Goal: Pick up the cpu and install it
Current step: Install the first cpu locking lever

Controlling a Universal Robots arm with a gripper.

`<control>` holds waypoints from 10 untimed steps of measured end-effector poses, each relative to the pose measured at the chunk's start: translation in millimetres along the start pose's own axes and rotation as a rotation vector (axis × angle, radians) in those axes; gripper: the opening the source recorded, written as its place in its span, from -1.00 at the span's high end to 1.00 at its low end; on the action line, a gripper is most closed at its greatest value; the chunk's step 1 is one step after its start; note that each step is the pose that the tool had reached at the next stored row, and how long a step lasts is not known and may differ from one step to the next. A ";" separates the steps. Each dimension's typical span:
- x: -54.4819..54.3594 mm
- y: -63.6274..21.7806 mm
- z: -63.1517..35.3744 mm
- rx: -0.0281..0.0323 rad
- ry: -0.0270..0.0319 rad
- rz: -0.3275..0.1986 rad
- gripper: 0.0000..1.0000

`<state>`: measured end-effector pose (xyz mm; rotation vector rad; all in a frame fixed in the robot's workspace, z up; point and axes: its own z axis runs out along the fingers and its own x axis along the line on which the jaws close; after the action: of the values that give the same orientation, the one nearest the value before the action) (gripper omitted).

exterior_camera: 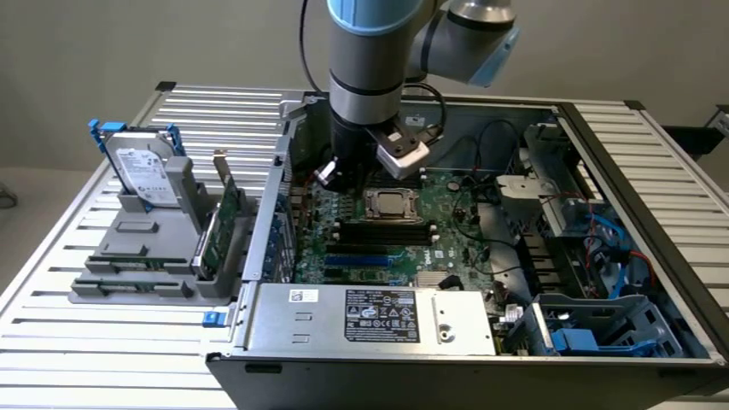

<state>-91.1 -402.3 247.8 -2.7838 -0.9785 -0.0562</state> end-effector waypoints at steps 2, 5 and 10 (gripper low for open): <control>0.2 -0.3 -1.8 0.0033 -0.0047 -0.031 0.79; 0.4 -0.6 -3.6 0.0083 -0.0126 -0.080 0.79; 0.4 -0.7 -4.3 0.0168 -0.0274 -0.169 0.79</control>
<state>-91.1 -402.3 252.1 -2.6871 -1.2131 -0.0334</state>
